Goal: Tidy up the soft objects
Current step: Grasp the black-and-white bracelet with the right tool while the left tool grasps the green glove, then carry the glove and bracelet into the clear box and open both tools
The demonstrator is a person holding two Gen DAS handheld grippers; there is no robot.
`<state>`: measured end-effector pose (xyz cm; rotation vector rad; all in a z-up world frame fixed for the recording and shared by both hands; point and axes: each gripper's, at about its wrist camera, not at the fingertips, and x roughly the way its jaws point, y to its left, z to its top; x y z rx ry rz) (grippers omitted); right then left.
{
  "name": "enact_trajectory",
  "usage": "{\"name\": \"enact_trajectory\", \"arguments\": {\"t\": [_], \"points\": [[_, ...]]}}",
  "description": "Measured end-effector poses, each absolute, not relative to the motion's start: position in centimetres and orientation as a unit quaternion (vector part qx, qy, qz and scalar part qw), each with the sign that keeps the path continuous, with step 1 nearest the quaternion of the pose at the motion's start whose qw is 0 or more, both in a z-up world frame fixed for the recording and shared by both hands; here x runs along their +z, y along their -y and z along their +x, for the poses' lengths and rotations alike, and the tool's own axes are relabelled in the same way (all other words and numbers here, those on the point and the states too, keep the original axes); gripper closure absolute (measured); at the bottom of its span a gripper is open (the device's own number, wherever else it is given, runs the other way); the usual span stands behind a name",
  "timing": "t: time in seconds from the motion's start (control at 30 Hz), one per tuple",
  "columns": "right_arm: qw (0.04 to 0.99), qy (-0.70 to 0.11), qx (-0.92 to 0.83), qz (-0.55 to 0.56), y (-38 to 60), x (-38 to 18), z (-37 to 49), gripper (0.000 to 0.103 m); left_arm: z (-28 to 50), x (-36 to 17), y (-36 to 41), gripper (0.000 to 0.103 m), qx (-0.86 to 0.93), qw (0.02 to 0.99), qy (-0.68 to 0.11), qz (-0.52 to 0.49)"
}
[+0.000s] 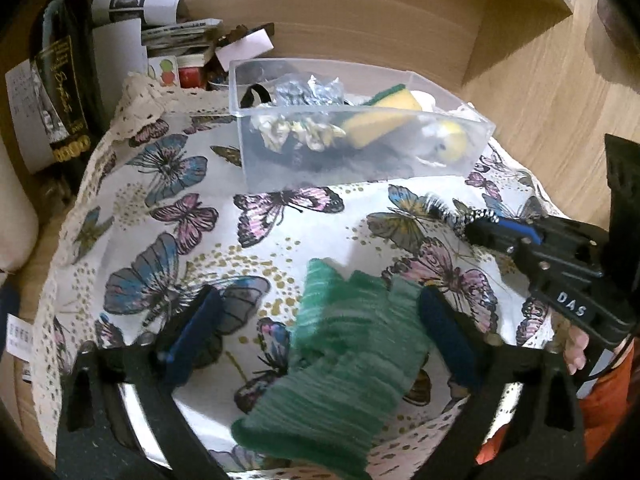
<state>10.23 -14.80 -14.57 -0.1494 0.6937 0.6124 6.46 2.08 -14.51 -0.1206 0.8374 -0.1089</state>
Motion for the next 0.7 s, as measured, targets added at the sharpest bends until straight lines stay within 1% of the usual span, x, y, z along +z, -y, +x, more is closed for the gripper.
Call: {"name": "enact_trajectory", "arguments": {"t": [0.03,0.07,0.1,0.13,0.2,0.27,0.33,0.5,0.53,0.7], "points": [[0.894,-0.331,0.294,-0.071,15.0,-14.4,10.1,0.095,6.5,-14.7,-2.1,0.024,-0.06,0.908,-0.41,-0.063],[0.895,-0.329,0.293,-0.07,15.1,-14.2,10.1,0.095,6.4,-14.7,-2.1,0.026,-0.064,0.908,-0.409,-0.069],[0.897,-0.326,0.292,-0.068,15.2,-14.1,10.0,0.095,6.3,-14.7,-2.1,0.032,-0.066,0.908,-0.407,-0.072],[0.898,-0.323,0.29,-0.066,15.4,-13.9,9.9,0.095,6.2,-14.7,-2.0,0.042,-0.073,0.908,-0.406,-0.074],[0.901,-0.318,0.288,-0.063,15.8,-13.7,9.9,0.095,6.1,-14.7,-1.7,0.055,-0.088,0.905,-0.409,-0.076],[0.904,-0.313,0.286,-0.059,15.9,-13.4,9.8,0.095,5.8,-14.5,-1.4,0.06,-0.087,0.907,-0.405,-0.069],[0.907,-0.306,0.285,-0.056,16.0,-13.1,9.7,0.095,5.7,-14.3,-1.2,0.068,-0.086,0.909,-0.402,-0.066],[0.913,-0.287,0.286,-0.043,16.4,-12.0,9.6,0.095,5.9,-13.3,-1.5,0.083,-0.085,0.913,-0.392,-0.07],[0.914,-0.284,0.285,-0.041,16.4,-11.9,9.6,0.095,6.0,-13.0,-1.6,0.088,-0.084,0.915,-0.388,-0.07],[0.918,-0.273,0.285,-0.045,16.5,-11.2,9.6,0.095,6.2,-11.2,-1.9,0.089,-0.082,0.927,-0.36,-0.067]]}}
